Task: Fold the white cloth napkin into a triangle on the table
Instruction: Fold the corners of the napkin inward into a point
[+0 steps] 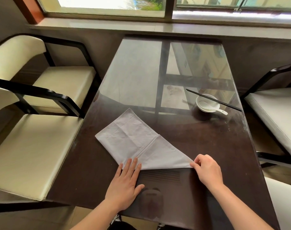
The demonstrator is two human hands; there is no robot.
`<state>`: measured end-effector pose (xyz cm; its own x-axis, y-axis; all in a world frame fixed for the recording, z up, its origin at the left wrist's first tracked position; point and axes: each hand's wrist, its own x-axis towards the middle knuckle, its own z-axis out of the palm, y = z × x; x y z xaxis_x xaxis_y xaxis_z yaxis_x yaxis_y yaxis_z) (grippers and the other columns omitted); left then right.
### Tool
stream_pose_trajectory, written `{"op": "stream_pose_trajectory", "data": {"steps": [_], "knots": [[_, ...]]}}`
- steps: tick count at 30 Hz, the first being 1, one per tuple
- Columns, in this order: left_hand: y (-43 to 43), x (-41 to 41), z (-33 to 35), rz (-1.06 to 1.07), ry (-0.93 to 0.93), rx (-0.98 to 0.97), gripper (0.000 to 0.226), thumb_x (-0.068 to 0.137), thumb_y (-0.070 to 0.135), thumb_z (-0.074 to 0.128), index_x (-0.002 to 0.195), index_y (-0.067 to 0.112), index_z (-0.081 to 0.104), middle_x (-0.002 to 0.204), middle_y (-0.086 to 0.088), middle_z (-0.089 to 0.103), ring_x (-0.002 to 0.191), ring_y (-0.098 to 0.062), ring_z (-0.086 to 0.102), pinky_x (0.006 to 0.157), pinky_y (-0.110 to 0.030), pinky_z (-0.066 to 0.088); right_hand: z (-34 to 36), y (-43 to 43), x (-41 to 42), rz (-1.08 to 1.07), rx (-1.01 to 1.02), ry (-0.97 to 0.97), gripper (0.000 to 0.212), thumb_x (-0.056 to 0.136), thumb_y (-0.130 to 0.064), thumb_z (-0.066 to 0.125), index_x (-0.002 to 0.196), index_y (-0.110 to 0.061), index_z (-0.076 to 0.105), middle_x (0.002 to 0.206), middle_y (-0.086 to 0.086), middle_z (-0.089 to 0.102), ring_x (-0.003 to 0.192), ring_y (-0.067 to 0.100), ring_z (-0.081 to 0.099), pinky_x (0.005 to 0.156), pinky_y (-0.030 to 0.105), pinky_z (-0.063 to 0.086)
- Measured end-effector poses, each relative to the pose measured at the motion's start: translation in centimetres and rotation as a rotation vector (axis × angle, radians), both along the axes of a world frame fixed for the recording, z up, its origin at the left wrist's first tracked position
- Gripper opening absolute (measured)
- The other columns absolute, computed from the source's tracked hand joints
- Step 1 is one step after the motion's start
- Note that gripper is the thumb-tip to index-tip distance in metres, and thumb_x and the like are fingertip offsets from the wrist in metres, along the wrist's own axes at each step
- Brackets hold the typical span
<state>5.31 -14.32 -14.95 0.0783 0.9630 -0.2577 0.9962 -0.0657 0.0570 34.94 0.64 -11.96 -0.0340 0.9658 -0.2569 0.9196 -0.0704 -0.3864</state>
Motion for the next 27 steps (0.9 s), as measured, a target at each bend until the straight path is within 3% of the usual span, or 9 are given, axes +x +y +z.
{"op": "stream_pose_trajectory", "data": {"steps": [10,15,17,19,20,22,24,25,27], "knots": [[0.0,0.7,0.7,0.026,-0.01,-0.028,0.073,0.095,0.064,0.035,0.151,0.016,0.037,0.16,-0.007,0.031,0.147,-0.028,0.028,0.111,-0.045,0.018,0.8,2.7,-1.0,0.145,-0.173,-0.244,0.02,0.093,-0.036,0.06,0.094,-0.015,0.06,0.102,0.007,0.064,0.097,0.032,0.064,0.081,0.037,0.05],[-0.7,2.1,1.0,0.01,-0.083,-0.045,0.075,0.09,0.065,0.042,0.147,0.016,0.045,0.157,-0.008,0.036,0.143,-0.028,0.037,0.116,-0.043,0.035,2.3,6.4,-1.0,0.045,-0.184,-0.117,0.017,0.082,-0.028,0.07,0.075,-0.02,0.058,0.07,0.001,0.073,0.07,0.023,0.071,0.077,0.037,0.057],[-0.7,2.9,1.7,-0.005,-0.118,-0.032,0.076,0.09,0.065,0.04,0.149,0.017,0.043,0.16,-0.006,0.031,0.145,-0.026,0.033,0.112,-0.04,0.034,2.6,8.3,-1.1,-0.03,-0.145,-0.034,0.017,0.075,-0.023,0.074,0.071,-0.019,0.058,0.059,0.001,0.071,0.062,0.022,0.071,0.074,0.039,0.058],[-0.5,3.4,2.0,-0.054,-0.165,-0.031,0.075,0.093,0.061,0.036,0.155,0.018,0.027,0.164,-0.002,0.011,0.151,-0.023,0.012,0.118,-0.039,0.022,3.0,10.1,-1.5,-0.152,-0.08,0.113,0.016,0.072,-0.018,0.074,0.073,-0.018,0.059,0.061,0.003,0.071,0.064,0.025,0.072,0.072,0.04,0.059],[-0.4,3.5,2.1,-0.074,-0.163,-0.015,0.074,0.094,0.061,0.036,0.155,0.019,0.028,0.164,-0.001,0.014,0.151,-0.022,0.012,0.119,-0.039,0.024,2.9,10.9,-1.8,-0.247,-0.068,0.245,0.015,0.074,-0.015,0.074,0.079,-0.018,0.061,0.07,0.006,0.073,0.066,0.027,0.072,0.072,0.041,0.06],[-0.1,3.3,2.1,-0.087,-0.149,-0.036,0.069,0.092,0.06,0.041,0.148,0.02,0.043,0.158,-0.001,0.036,0.145,-0.021,0.032,0.114,-0.038,0.035,2.5,11.7,-2.6,-0.428,-0.101,0.577,0.027,0.081,-0.006,0.074,0.105,-0.01,0.062,0.101,0.014,0.068,0.081,0.03,0.072,0.075,0.044,0.061],[0.4,2.0,2.1,-0.065,-0.13,-0.065,0.065,0.093,0.058,0.043,0.147,0.021,0.044,0.154,-0.002,0.042,0.142,-0.022,0.038,0.112,-0.038,0.025,1.8,11.4,-3.6,-0.553,-0.174,0.826,0.052,0.086,-0.005,0.074,0.133,-0.004,0.051,0.118,0.015,0.057,0.093,0.029,0.065,0.078,0.043,0.058],[0.9,1.1,2.1,-0.041,-0.113,-0.044,0.064,0.094,0.057,0.042,0.147,0.021,0.043,0.154,-0.003,0.042,0.142,-0.023,0.039,0.111,-0.04,0.02,1.6,10.8,-4.1,-0.589,-0.197,0.888,0.056,0.087,-0.005,0.073,0.137,-0.004,0.047,0.118,0.014,0.056,0.094,0.027,0.064,0.076,0.042,0.057],[1.9,-1.4,1.6,0.088,-0.079,0.004,0.064,0.094,0.055,0.039,0.146,0.018,0.045,0.153,-0.009,0.043,0.142,-0.029,0.039,0.113,-0.043,0.017,1.0,9.6,-5.1,-0.641,-0.198,0.954,0.034,0.09,-0.002,0.068,0.122,-0.003,0.057,0.108,0.015,0.062,0.086,0.023,0.064,0.072,0.039,0.057]]}}
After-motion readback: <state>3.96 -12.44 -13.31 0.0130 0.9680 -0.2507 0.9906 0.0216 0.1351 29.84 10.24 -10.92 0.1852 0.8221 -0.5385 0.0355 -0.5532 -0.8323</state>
